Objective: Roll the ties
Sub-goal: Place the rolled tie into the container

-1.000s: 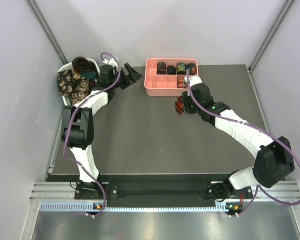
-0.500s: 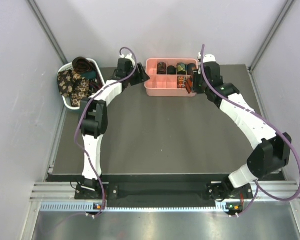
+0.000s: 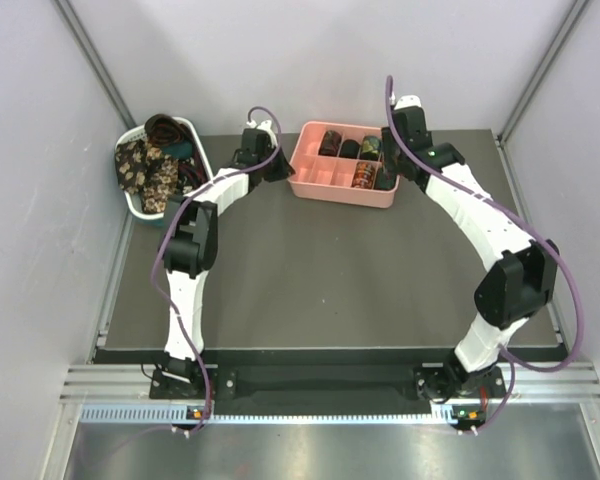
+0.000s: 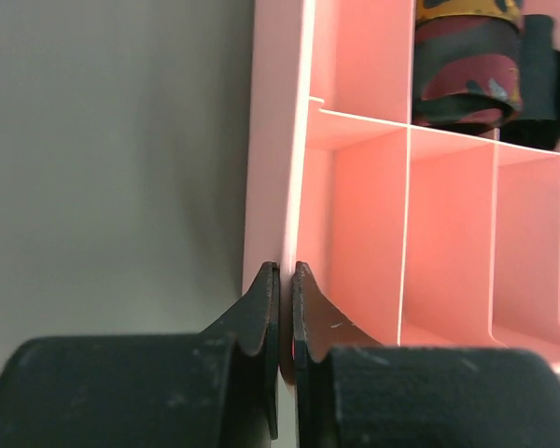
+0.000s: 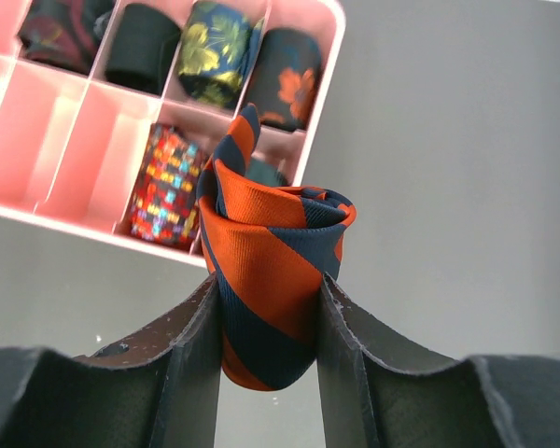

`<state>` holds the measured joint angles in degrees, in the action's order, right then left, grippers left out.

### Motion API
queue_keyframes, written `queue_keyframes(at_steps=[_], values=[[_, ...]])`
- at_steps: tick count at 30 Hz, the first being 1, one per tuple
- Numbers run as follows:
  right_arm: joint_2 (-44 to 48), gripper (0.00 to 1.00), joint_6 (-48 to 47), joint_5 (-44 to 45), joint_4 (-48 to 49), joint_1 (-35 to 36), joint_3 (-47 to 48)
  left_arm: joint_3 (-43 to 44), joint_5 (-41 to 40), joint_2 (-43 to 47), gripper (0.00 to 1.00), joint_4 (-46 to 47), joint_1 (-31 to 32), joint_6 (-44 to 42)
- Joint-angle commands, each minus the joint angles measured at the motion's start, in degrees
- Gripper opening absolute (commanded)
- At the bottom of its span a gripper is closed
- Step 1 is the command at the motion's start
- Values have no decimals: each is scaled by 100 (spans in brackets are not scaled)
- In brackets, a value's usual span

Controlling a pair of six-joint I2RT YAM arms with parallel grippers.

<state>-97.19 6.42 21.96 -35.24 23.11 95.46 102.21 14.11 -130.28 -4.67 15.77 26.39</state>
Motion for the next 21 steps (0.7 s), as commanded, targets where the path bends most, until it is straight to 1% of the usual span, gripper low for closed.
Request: queue_keyframes(at_steps=[1,2,3,7,9,12,14,15,17,18,21], values=[[-125,0,-202,213,-149,-44,429,-754,-74,415,0,1,66,77],[-169,0,-211,160,-175,-44,456,-921,-127,650,0,27,93,94],[-178,0,-211,116,-176,-26,456,-1279,-180,766,0,175,102,129],[-152,0,-106,28,-228,123,289,-2046,-250,1345,0,423,172,401],[-125,0,-79,81,-299,211,193,-2449,-461,1522,0,597,277,481],[-55,0,26,151,-351,422,18,-2950,-935,1900,0,520,418,691],[-55,0,123,195,-439,588,-18,-3390,-1181,2295,0,939,514,1015],[-55,0,149,247,-535,650,-45,-3862,-1261,2418,0,1141,541,1130],[-72,0,255,335,-615,852,-80,-4208,-1358,2752,0,1493,646,1463],[-72,0,298,327,-633,905,-115,-4445,-1610,2858,0,1582,699,1526],[-81,0,430,283,-659,1098,-238,-4631,-1920,3166,0,1592,971,1623]])
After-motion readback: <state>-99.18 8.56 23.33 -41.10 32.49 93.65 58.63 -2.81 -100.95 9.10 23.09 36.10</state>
